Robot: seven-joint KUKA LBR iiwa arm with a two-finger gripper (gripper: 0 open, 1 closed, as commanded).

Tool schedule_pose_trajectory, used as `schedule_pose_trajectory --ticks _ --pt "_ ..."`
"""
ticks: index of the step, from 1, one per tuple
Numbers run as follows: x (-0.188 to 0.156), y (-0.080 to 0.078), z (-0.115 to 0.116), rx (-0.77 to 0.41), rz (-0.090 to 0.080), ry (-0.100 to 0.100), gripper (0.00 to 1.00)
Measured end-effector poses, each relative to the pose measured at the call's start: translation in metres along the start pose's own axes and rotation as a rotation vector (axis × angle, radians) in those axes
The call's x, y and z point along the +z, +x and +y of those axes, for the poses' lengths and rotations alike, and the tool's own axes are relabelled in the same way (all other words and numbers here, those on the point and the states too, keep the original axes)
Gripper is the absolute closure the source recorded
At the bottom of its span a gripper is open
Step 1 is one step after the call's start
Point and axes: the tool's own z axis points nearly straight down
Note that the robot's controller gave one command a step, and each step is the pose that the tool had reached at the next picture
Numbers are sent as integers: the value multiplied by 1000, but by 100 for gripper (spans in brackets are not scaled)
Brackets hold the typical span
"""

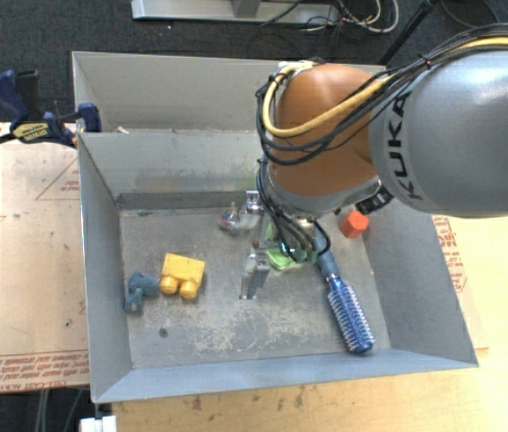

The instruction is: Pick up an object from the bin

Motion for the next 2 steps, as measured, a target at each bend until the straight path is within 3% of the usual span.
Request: schedule_pose_trajectory --ticks 1,2 --pt "138 -27 51 -10 -12 -2 0" --pt "111 -25 54 89 -10 -2 0"
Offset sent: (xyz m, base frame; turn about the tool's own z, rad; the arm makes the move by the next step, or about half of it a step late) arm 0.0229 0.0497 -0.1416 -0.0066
